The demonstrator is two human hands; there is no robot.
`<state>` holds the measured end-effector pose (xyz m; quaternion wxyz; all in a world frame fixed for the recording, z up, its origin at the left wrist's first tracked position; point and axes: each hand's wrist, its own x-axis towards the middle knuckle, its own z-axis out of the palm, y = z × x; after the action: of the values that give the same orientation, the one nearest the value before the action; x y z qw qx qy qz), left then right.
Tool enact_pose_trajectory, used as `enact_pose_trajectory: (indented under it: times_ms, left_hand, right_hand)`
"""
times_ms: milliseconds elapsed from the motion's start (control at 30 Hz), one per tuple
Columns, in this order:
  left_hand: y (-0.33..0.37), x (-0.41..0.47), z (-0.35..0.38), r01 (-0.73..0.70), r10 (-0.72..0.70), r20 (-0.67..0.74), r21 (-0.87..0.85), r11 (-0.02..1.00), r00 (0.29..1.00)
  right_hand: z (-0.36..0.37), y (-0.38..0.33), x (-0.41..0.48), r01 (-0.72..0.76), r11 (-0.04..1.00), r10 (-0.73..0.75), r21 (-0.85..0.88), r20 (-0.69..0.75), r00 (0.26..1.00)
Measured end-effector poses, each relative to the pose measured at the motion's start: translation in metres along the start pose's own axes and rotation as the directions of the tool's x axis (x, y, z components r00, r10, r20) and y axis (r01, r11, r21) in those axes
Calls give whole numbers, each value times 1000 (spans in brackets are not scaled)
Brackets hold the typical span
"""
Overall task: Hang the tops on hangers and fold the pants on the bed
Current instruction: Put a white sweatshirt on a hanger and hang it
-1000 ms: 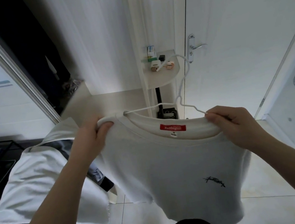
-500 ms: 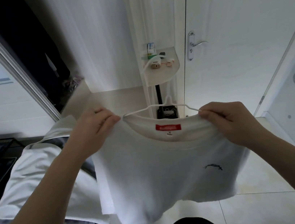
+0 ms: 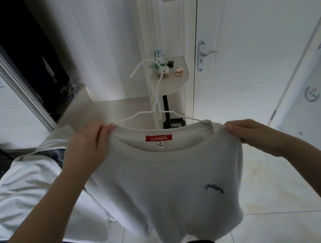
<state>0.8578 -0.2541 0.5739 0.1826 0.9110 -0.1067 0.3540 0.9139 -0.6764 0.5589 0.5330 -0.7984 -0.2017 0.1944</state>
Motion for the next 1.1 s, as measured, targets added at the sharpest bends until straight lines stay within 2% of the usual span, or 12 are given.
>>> enact_pose_trajectory:
  times_ms: [67, 133, 267, 367, 433, 533, 600, 700, 767, 900, 1033, 1100]
  left_hand:
    - [-7, 0, -4, -5, 6, -23, 47, 999, 1000]
    - [-10, 2, -5, -16, 18, -36, 76, 997, 999]
    - [-15, 6, -8, -102, 103, -12, 78, 992, 995]
    - [-19, 6, -13, -146, 140, 44, 163, 976, 989]
    - [-16, 5, -13, -153, 147, 43, 210, 966, 988]
    - [-7, 7, -15, -38, 41, -80, 35, 999, 996]
    - [-2, 8, -17, 20, -34, -136, -100, 995, 990]
    - [3, 7, -17, 41, -60, -148, -130, 991, 987]
    - [5, 9, -17, 53, -73, -142, -134, 989, 987]
    - [8, 18, -19, 36, -50, -117, -120, 992, 992]
    - [13, 40, -23, -12, -7, -120, -157, 988, 993]
    - [15, 51, -24, -28, 7, -127, -167, 986, 992]
  right_hand:
    - [-9, 11, -3, -73, 997, 74, -27, 26, 997]
    - [-12, 18, -1, -81, 988, 81, -135, -5, 997]
    - [-14, 19, 5, -51, 938, -34, -342, -238, 971]
    - [-14, 8, 7, 1, 977, -103, -212, -470, 876]
    - [-10, -4, 7, 82, 982, -160, -169, -525, 836]
    - [-4, -24, 4, 188, 938, -308, -290, -452, 837]
    - [-5, -31, 4, 186, 900, -355, -394, -415, 837]
    - [-7, -39, 4, 191, 920, -323, -343, -386, 864]
    - [-8, -47, 5, 219, 892, -374, -396, -370, 851]
    - [-7, -66, 6, 286, 752, -521, -594, -270, 810]
    - [-9, -71, 11, 238, 626, -509, -742, -159, 846]
    - [-10, -68, 16, 187, 467, -625, -864, -173, 761]
